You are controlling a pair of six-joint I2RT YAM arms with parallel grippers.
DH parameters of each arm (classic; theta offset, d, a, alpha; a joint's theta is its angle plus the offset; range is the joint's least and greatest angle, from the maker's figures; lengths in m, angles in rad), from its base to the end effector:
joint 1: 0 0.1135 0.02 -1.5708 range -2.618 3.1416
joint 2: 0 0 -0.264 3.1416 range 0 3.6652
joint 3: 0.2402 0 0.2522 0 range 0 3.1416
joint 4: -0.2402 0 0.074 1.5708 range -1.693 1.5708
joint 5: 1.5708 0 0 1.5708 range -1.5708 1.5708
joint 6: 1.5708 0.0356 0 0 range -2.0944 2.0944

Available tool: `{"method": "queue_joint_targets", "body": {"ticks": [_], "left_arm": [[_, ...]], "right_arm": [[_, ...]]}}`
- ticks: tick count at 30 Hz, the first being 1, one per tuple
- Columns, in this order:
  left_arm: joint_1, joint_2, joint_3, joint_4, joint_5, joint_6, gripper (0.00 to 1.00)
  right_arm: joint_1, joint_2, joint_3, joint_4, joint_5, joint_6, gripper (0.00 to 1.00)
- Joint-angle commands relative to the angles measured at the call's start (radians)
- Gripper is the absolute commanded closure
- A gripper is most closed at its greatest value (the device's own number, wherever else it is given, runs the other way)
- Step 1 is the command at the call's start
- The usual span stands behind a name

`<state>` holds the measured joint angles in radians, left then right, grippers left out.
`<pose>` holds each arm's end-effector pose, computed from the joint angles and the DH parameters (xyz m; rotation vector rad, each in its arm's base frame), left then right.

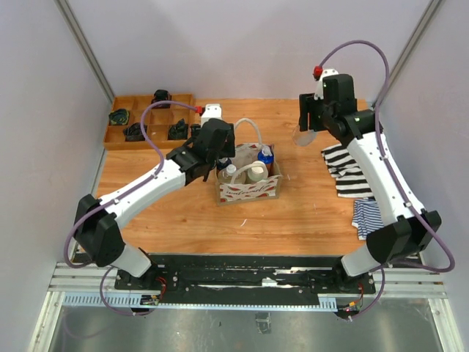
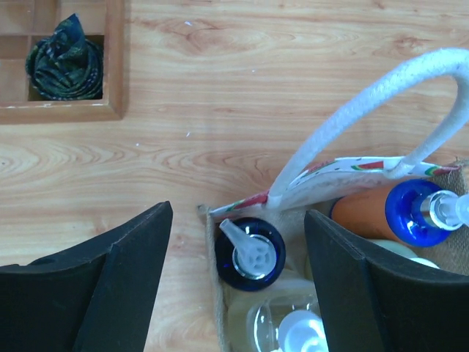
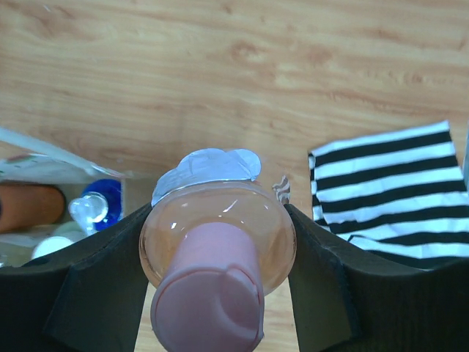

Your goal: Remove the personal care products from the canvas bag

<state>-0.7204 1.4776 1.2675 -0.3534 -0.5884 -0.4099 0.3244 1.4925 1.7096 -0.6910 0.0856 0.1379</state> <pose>0.2649 -0.2062 0.3286 -0.0207 2.0320 -0.0786 0.3072 0.1001 0.4381 -0.1373 2.0442 0.2013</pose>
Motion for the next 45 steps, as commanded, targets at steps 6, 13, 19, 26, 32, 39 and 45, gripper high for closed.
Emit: {"method": "queue_joint_targets", "body": {"ticks": [6, 13, 19, 26, 32, 39, 45], "left_arm": [[0.009, 0.085, 0.049, 0.061, 0.119, 0.008, 0.50], [0.009, 0.102, 0.032, 0.004, 0.118, -0.032, 0.58], [0.009, 0.122, 0.030, -0.057, 0.120, -0.075, 0.54], [0.009, 0.112, 0.030, -0.107, 0.086, -0.094, 0.35], [0.009, 0.134, 0.044, -0.120, 0.128, -0.095, 0.35], [0.009, 0.209, 0.055, -0.117, 0.174, -0.079, 0.44], [0.009, 0.296, 0.141, -0.228, 0.131, -0.062, 0.38]], "right_arm": [[-0.081, 0.033, -0.176, 0.159, -0.044, 0.036, 0.61], [-0.091, 0.042, -0.247, 0.190, -0.051, 0.047, 0.61], [-0.095, 0.078, -0.283, 0.194, -0.055, 0.060, 0.58], [-0.103, 0.141, -0.317, 0.199, -0.070, 0.079, 0.45], [-0.103, 0.199, -0.317, 0.200, -0.103, 0.104, 0.38], [-0.104, 0.215, -0.335, 0.200, -0.112, 0.117, 0.23], [-0.103, 0.195, -0.358, 0.199, -0.099, 0.114, 0.04]]}}
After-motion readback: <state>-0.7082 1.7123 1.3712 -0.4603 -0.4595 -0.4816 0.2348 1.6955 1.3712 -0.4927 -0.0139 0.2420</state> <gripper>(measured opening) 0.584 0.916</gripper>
